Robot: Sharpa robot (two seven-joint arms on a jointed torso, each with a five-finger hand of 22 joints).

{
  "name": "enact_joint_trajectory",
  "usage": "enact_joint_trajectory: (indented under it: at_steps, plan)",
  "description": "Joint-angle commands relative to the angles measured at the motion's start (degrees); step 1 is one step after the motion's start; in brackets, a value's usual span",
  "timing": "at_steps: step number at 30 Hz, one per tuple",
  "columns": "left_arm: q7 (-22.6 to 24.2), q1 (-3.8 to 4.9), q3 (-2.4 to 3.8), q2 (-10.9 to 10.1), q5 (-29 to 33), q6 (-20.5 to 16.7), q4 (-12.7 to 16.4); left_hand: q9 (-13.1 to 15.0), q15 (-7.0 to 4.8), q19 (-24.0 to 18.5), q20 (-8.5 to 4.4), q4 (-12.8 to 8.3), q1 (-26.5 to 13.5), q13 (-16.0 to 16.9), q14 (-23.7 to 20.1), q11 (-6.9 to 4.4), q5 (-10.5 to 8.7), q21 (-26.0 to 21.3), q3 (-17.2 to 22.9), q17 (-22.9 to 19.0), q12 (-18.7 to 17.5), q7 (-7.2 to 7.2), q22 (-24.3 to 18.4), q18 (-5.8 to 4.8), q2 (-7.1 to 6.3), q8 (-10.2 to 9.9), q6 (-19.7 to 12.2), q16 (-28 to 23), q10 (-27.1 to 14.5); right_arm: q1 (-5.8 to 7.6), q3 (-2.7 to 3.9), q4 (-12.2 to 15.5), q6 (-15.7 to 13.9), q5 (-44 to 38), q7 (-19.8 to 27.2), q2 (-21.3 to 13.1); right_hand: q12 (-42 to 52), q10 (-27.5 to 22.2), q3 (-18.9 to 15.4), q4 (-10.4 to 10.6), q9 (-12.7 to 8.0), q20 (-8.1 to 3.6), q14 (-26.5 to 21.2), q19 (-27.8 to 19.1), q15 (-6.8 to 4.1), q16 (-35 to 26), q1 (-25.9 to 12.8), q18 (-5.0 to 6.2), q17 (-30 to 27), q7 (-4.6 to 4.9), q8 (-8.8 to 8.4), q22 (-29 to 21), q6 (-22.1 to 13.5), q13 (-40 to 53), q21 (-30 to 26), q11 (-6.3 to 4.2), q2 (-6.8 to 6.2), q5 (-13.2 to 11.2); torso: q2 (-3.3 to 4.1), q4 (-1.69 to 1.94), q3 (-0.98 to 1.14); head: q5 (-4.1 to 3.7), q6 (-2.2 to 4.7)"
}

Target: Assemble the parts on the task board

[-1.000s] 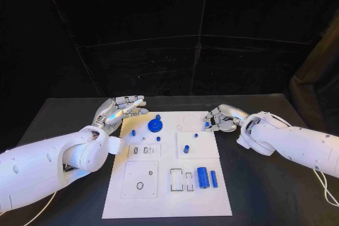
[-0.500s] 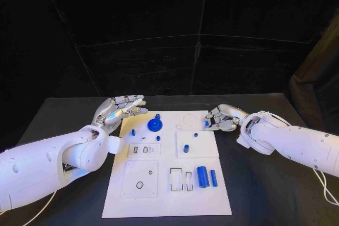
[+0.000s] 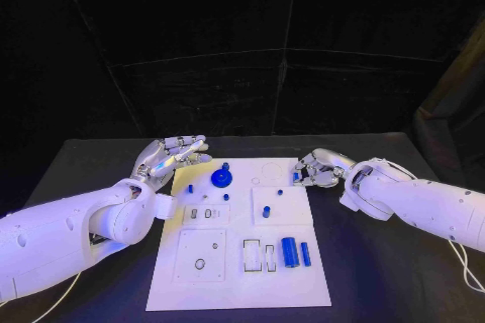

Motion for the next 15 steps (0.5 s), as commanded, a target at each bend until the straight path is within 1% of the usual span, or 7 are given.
enact_joint_trajectory:
  at_steps: [1, 6, 10, 11, 13, 14, 15]
  plan:
    - [0.19, 0.05, 0.04, 0.03, 0.02, 0.78, 0.06, -0.01, 0.07, 0.37, 0.03, -0.33, -0.47, -0.05, 0.52, -0.16, 0.22, -0.12, -0.12, 0.06, -0.33, 2.11, -0.09, 0.34, 0.29, -0.21, -0.25, -0.32, -0.30, 0.06, 0.02, 0.03, 0.52, -0.84, 0.04, 0.03, 0.10, 0.24, 0.24, 0.00, 0.03, -0.25, 3.96, 0.27, -0.50, -0.12, 0.08, -0.59, 5.44, -0.08, 0.26, 0.05, 0.48, -0.05, 0.17, -0.10, 0.32, -0.33, 0.01, 0.01, 0.00, -0.01, -0.01]
    - [0.17, 0.05, 0.04, 0.02, 0.02, 0.77, 0.07, -0.01, 0.08, 0.37, 0.03, -0.34, -0.47, -0.05, 0.51, -0.16, 0.22, -0.13, -0.12, 0.06, -0.33, 2.11, -0.09, 0.34, 0.28, -0.21, -0.25, -0.34, -0.30, 0.06, 0.02, 0.01, 0.48, -1.05, 0.07, 0.04, 0.10, 0.26, 0.34, -0.12, 0.02, -0.28, 3.98, 0.31, -0.52, -0.09, 0.14, -0.60, 5.49, -0.12, 0.31, 0.15, 0.57, -0.04, 0.21, -0.12, 0.33, -0.50, 0.00, 0.00, 0.02, -0.01, -0.07]
    - [0.17, 0.05, 0.04, 0.02, 0.02, 0.76, 0.07, -0.01, 0.08, 0.37, 0.03, -0.34, -0.47, -0.05, 0.51, -0.16, 0.22, -0.13, -0.12, 0.06, -0.33, 2.11, -0.09, 0.34, 0.28, -0.21, -0.25, -0.34, -0.30, 0.06, 0.02, 0.04, 0.32, -1.09, 0.19, 0.08, 0.24, 0.43, 0.79, -0.23, 0.11, -0.36, 3.99, 0.42, -0.63, -0.07, 0.13, -0.63, 5.54, -0.29, 0.76, 0.33, 1.38, 0.14, 0.31, -0.27, 0.77, -0.68, 0.01, 0.02, 0.00, -0.08, -0.10]
    - [0.17, 0.05, 0.04, 0.01, 0.02, 0.76, 0.07, -0.01, 0.08, 0.37, 0.03, -0.34, -0.47, -0.05, 0.51, -0.16, 0.22, -0.13, -0.12, 0.06, -0.33, 2.11, -0.09, 0.34, 0.28, -0.21, -0.25, -0.34, -0.30, 0.06, 0.02, 0.05, 0.18, -1.10, 0.25, 0.09, 0.37, 0.56, 1.09, -0.29, 0.18, -0.42, 4.01, 0.45, -0.71, -0.02, 0.20, -0.63, 5.64, -0.42, 1.04, 0.38, 1.94, 0.29, 0.33, -0.38, 1.10, -0.89, 0.01, 0.02, 0.00, -0.08, -0.10]
    - [0.17, 0.04, 0.04, 0.01, 0.02, 0.76, 0.07, -0.01, 0.08, 0.37, 0.03, -0.34, -0.47, -0.05, 0.51, -0.16, 0.22, -0.13, -0.12, 0.06, -0.33, 2.11, -0.09, 0.34, 0.28, -0.21, -0.25, -0.34, -0.30, 0.06, 0.02, 0.07, -0.29, -1.11, 0.49, 0.10, 0.61, 0.80, 1.92, -0.57, 0.41, -0.61, 4.04, 0.58, -0.97, 0.04, 0.58, -0.65, 5.76, -0.83, 1.75, 0.62, 3.38, 0.56, 0.45, -0.74, 1.89, -2.39, 0.01, 0.04, 0.00, -0.06, -0.16]
    - [0.17, 0.04, 0.04, 0.01, 0.02, 0.75, 0.07, -0.01, 0.08, 0.37, 0.03, -0.34, -0.47, -0.05, 0.51, -0.16, 0.22, -0.13, -0.12, 0.06, -0.33, 2.11, -0.09, 0.34, 0.28, -0.21, -0.25, -0.34, -0.30, 0.05, 0.02, 0.09, -0.76, -1.10, 0.77, 0.11, 0.91, 1.07, 2.67, -0.80, 0.59, -0.79, 4.08, 0.70, -1.21, 0.11, 0.91, -0.69, 5.89, -1.20, 2.24, 0.84, 4.40, 0.89, 0.57, -1.05, 2.60, -3.68, 0.01, 0.04, -0.01, -0.06, -0.17]
    - [0.18, 0.04, 0.04, 0.01, 0.02, 0.74, 0.06, -0.01, 0.08, 0.37, 0.03, -0.34, -0.47, -0.05, 0.51, -0.16, 0.22, -0.13, -0.12, 0.06, -0.33, 2.11, -0.09, 0.34, 0.28, -0.21, -0.25, -0.34, -0.30, 0.05, 0.02, 0.13, -1.33, -1.09, 1.04, 0.11, 1.60, 1.61, 3.41, -1.01, 0.78, -0.94, 4.15, 0.82, -1.42, 0.28, 1.29, -0.72, 6.18, -1.59, 2.72, 1.08, 5.34, 1.60, 0.68, -1.33, 3.34, -4.13, 0.01, 0.04, 0.00, -0.06, -0.17]
